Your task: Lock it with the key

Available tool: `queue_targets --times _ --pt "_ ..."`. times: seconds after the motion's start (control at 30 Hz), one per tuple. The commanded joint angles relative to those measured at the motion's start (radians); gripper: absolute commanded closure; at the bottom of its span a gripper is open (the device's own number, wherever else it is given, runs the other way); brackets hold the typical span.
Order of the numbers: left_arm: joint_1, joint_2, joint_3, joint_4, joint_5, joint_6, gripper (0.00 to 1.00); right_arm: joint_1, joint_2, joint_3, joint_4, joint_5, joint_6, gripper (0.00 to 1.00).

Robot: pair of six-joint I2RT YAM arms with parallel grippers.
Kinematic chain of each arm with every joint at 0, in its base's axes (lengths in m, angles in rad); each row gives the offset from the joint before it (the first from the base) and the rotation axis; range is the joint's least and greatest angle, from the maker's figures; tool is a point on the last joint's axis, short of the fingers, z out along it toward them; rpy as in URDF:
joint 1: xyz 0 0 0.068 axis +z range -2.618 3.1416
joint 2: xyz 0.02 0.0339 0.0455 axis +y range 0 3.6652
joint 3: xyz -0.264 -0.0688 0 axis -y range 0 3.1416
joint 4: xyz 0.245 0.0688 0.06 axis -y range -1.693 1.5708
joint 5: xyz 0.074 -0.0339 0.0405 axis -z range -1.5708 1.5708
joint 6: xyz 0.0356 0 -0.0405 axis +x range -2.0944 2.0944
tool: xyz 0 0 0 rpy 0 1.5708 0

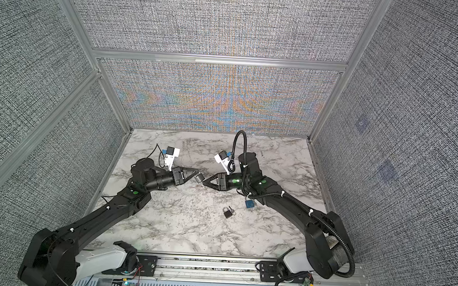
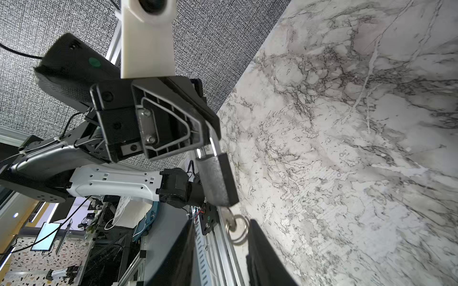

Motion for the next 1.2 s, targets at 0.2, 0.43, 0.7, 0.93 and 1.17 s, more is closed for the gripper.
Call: queue_targets --times 0.2,0.43,0.7,0.93,1.17 --pt "0.001 0.016 0.017 0.039 0.03 -0.025 1.0 0.021 0.018 0.029 0.02 -0.013 -0.003 0.71" --pt "0.001 0.016 0.008 0.059 0.019 -0.048 1.0 0.022 0.024 0.027 0.032 -0.028 0.009 0.95" --pt "0.034 -0.006 -0.035 0.161 -0.025 -0.082 1.0 0.02 0.009 -0.026 0.094 -0.041 0.052 1.0" --pt "0.077 -0.005 -0.028 0.145 -0.014 -0.069 1.0 0.018 -0.015 -0.104 0.113 -0.039 0.072 1.0" --pt "0.084 0.024 -0.041 0.086 -0.019 -0.02 1.0 0.001 -0.018 -0.112 0.068 0.003 0.054 1.0"
